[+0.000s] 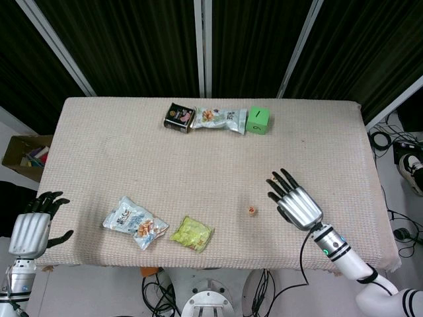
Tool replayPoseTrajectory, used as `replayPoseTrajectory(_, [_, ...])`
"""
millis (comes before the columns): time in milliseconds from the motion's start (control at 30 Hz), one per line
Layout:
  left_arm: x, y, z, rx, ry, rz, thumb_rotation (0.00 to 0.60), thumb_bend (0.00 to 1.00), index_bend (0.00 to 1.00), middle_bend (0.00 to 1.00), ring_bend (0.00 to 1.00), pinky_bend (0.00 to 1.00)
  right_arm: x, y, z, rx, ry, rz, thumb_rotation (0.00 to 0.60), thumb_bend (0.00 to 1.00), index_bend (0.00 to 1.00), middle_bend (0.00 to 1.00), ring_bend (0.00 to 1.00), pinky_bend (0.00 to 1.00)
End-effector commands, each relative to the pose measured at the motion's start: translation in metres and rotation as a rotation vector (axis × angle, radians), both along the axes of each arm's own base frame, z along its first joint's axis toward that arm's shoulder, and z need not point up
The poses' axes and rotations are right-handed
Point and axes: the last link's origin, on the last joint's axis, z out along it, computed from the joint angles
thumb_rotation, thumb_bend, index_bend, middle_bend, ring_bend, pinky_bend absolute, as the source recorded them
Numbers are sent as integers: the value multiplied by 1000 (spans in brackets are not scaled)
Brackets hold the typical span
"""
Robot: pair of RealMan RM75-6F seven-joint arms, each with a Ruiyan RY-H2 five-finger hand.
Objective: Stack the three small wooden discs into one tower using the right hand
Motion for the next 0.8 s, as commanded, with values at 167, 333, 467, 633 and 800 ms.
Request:
replayPoseTrajectory(167, [-2,-2,0,-3,2,15,600,95,298,196,144,226,-12,-70,-26,8,4,-175,600,303,382,177,0,0])
replayPoseTrajectory(333, [-4,-2,0,-2,3,34,600,95,298,196,144,226,-13,-86,-47,10,-5,-207,600,234,415,195,0,0])
replayPoseTrajectory(467, [-6,-2,1,-4,6,38,600,96,298,196,144,226,-17,-93,-54,12,1,-222,600,297,430,200,0,0])
replayPoseTrajectory(633, [-6,-2,0,-5,6,40,600,95,299,196,144,225,-23,-98,-58,12,10,-242,600,304,435,202,0,0])
replayPoseTrajectory(800, [-6,-3,1,-4,7,43,600,95,298,196,144,225,-28,-99,-61,19,11,-259,600,303,435,202,0,0])
